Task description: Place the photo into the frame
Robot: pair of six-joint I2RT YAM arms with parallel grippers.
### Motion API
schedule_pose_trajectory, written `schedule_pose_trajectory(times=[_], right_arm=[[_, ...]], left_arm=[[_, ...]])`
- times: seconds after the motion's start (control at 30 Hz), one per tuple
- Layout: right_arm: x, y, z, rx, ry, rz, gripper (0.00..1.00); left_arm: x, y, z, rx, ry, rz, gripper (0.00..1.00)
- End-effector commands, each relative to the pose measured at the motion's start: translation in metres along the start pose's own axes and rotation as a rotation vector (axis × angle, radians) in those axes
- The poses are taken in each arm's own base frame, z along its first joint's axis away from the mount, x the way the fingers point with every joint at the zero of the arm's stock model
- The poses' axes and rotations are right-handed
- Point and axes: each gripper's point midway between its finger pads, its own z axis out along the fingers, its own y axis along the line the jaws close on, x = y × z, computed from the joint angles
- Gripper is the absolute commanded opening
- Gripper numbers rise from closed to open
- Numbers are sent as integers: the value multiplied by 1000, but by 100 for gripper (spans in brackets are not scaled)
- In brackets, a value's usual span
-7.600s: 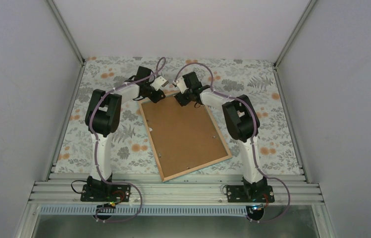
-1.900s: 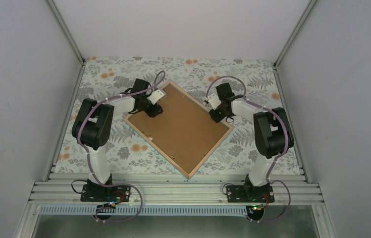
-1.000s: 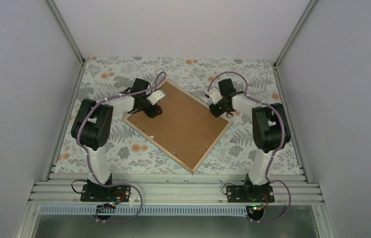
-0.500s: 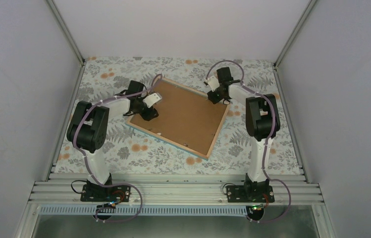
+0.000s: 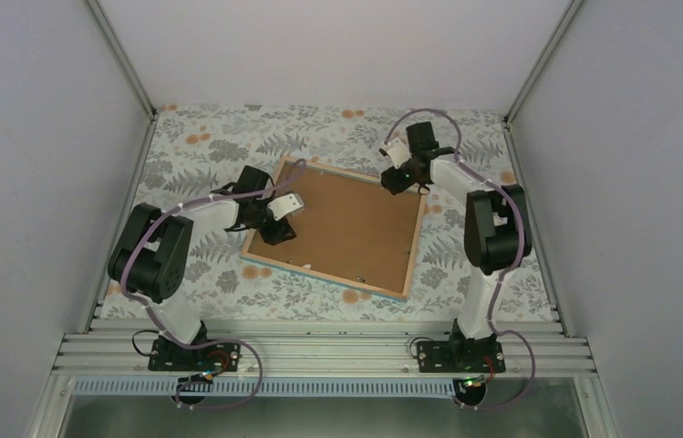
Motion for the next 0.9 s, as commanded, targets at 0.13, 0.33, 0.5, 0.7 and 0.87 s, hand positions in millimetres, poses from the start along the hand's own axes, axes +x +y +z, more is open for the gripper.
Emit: schedule_pose_trajectory(times=[0.13, 0.33, 0.5, 0.7, 0.87], right_arm=[[10, 39, -62, -167, -47, -3, 63], [43, 49, -73, -233, 6, 61, 60], [69, 29, -79, -201, 31, 171, 59], [102, -4, -81, -100, 42, 291, 61], [116, -18, -76, -81, 48, 345, 63]], left_arm=[[-45, -80, -30, 180, -135, 398, 68], [-61, -154, -27, 342, -184, 765, 75], [-59, -198, -8, 500, -109, 935, 75], [-54, -221, 23, 557, -9, 1028, 73], [-57, -224, 38, 560, 35, 1045, 72]])
